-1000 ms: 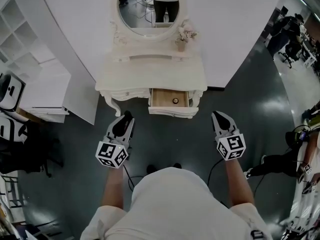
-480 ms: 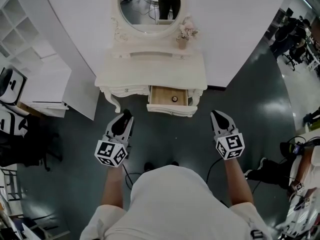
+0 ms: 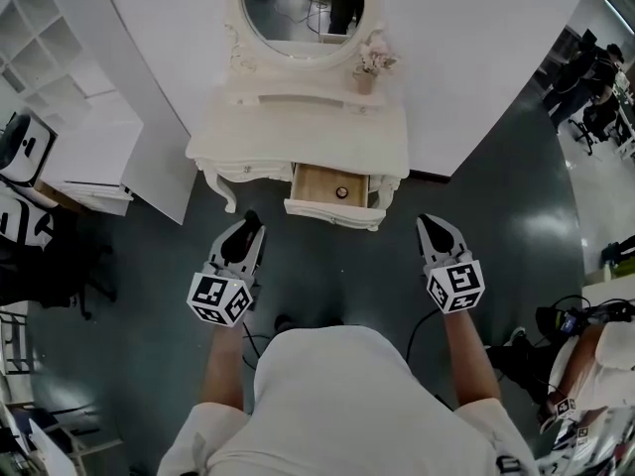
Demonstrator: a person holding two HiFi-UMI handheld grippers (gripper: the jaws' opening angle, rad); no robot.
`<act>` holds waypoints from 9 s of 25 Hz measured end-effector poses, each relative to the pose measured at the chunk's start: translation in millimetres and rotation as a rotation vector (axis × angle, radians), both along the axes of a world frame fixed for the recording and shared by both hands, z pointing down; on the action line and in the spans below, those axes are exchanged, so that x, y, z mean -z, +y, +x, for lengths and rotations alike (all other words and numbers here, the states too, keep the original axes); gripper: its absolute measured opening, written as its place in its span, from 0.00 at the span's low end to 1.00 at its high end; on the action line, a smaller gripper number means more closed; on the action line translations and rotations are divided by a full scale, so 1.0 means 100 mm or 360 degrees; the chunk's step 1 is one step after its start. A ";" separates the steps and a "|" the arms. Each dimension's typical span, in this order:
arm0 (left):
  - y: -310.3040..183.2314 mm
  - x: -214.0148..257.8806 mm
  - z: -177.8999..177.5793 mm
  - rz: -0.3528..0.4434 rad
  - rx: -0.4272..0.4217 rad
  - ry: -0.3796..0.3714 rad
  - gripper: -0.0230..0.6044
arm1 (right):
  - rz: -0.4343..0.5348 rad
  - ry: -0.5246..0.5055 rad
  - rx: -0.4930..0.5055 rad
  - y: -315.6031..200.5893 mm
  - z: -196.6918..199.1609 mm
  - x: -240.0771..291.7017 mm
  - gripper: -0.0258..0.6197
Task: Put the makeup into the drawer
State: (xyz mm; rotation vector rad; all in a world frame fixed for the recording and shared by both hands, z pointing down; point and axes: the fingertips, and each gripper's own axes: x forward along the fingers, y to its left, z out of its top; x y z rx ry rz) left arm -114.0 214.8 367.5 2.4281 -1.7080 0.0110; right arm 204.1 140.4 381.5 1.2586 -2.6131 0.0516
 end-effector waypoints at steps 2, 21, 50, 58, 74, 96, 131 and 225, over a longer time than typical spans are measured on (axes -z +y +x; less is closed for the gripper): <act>0.03 -0.02 0.05 -0.0008 0.0016 0.0004 0.20 | -0.0001 -0.0002 0.0015 0.00 0.03 -0.02 0.09; -0.16 -0.11 -0.09 -0.0044 0.0036 0.0000 0.20 | -0.0033 0.0048 0.0036 -0.24 -0.17 -0.21 0.09; -2.16 -0.39 -0.94 -0.0109 -0.0315 0.0014 0.20 | -0.0141 0.0121 -0.0235 -1.68 -1.09 -0.41 0.09; -2.47 -0.44 -1.14 -0.0111 -0.0437 0.0011 0.20 | -0.0146 0.0140 -0.0333 -1.76 -1.28 -0.40 0.09; -2.86 -0.52 -0.93 -0.0149 -0.0523 0.0019 0.20 | -0.0167 0.0193 -0.0388 -1.97 -1.09 -0.42 0.09; -3.45 -0.89 -0.13 -0.0325 -0.0352 -0.0129 0.20 | -0.0291 0.0122 0.0042 -3.16 -0.92 -0.90 0.09; -3.37 -2.74 0.71 -0.0835 -0.0760 -0.0704 0.20 | -0.0819 0.0036 0.0205 -2.98 -0.83 -2.37 0.09; -3.34 -3.54 0.51 -0.1129 -0.1228 -0.0655 0.07 | -0.1063 0.0051 -0.0267 -2.58 -1.15 -2.72 0.08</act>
